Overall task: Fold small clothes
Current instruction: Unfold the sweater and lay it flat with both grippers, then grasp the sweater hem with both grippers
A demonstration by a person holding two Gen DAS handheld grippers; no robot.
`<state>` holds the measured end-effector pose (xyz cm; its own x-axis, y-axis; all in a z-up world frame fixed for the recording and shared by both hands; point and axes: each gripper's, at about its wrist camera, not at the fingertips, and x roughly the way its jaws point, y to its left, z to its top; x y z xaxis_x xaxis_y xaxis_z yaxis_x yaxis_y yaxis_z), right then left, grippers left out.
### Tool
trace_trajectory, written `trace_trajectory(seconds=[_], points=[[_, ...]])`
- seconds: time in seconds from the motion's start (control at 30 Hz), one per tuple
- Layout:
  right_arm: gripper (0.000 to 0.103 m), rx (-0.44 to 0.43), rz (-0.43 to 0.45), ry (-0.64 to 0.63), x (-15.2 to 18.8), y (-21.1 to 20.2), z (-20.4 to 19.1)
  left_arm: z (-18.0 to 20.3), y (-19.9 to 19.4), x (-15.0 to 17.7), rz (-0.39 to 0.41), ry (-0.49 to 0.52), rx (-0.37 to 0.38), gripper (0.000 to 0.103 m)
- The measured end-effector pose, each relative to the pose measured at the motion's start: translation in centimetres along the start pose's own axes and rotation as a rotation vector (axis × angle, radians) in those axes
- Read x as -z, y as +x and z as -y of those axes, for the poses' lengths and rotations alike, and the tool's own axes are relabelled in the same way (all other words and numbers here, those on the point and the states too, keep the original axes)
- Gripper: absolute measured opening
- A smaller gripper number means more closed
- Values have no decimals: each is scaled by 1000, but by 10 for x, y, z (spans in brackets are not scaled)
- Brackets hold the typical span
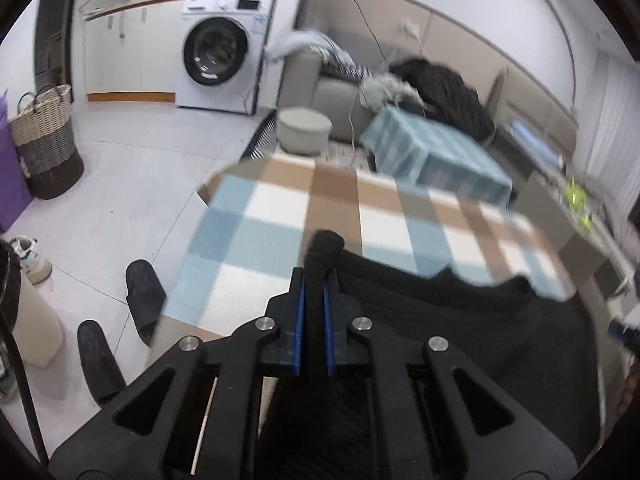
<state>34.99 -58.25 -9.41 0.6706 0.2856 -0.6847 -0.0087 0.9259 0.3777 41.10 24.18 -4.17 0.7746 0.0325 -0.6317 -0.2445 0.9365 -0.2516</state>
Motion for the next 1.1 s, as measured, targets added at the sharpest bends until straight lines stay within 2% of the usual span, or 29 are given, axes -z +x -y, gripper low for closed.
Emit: trace_trajectory(seconds=[0.1,0.2,0.3,0.37,0.43,0.5,0.6,0.8,0.87,1.1], points=[[55,8,-10,16,1,1,6,-14,1,-3,-6,-47,-18,6],[55,8,-22,19,4,1,7,-19,10,2,-50,-58,-58,6],[55,5,-34,13,8,-1,8,-19,15,10,-106,-44,-75,8],[55,-3,-45,19,11,-2,9,-15,10,16,-116,-27,-70,8],[55,-10,-57,22,14,-4,10,-10,-3,22,-113,-3,-60,15],[55,-22,-69,23,19,-8,10,-6,-18,28,-106,8,-50,31],[55,-36,-78,8,28,-18,8,-1,-47,40,-81,36,-41,46],[61,-62,-75,12,53,-44,14,4,-103,75,-47,66,-30,68],[62,-66,-85,6,64,-52,18,3,-117,89,-50,65,-34,72],[62,-73,-125,7,105,-66,30,-3,-150,138,-87,79,-52,72]])
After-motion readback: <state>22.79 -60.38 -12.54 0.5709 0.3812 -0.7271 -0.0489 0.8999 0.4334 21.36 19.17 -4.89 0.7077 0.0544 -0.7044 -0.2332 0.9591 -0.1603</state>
